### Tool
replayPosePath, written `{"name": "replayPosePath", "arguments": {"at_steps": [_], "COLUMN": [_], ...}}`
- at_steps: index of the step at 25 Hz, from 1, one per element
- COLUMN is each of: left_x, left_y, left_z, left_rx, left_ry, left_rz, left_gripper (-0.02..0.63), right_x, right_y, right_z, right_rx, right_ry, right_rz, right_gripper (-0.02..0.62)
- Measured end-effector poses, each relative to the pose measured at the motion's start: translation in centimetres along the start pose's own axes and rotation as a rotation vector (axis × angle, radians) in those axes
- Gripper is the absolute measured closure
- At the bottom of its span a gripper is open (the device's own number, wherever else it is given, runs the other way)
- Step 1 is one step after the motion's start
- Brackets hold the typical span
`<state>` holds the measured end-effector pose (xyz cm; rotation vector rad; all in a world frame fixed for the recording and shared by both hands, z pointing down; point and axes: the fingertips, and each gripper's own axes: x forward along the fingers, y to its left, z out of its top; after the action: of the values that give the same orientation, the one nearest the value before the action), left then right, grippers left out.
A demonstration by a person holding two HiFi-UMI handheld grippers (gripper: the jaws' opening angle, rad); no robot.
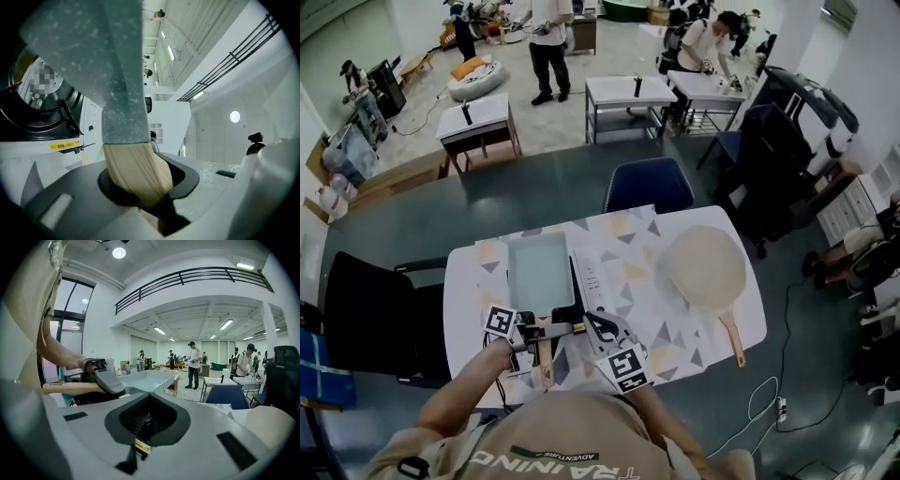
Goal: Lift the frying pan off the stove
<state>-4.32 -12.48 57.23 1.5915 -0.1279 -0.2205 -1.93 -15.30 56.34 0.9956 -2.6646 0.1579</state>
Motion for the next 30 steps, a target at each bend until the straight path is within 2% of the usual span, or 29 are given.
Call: {"name": "replayPosePath", "arguments": {"at_steps": [19, 30], "left_x": [-0.4, 0.2], "left_y": [-3.6, -5.7], "left_z": [0.6, 1.8], "left_rx": [0.079, 0.134], "left_ry": [0.011, 0.015], "left_rz": [0.019, 0.015], "left_gripper": [0.505, 0.500], "right_x": [0.3, -0.1], "right_y": [0.1, -1.5], "right_z": [3.7, 5.6], "right_rx": [-0.064, -0.085], "right_ry": [-0.070, -0.112], "right_rz": [0.012, -0.015], "right_gripper": [0.592, 0.592]}}
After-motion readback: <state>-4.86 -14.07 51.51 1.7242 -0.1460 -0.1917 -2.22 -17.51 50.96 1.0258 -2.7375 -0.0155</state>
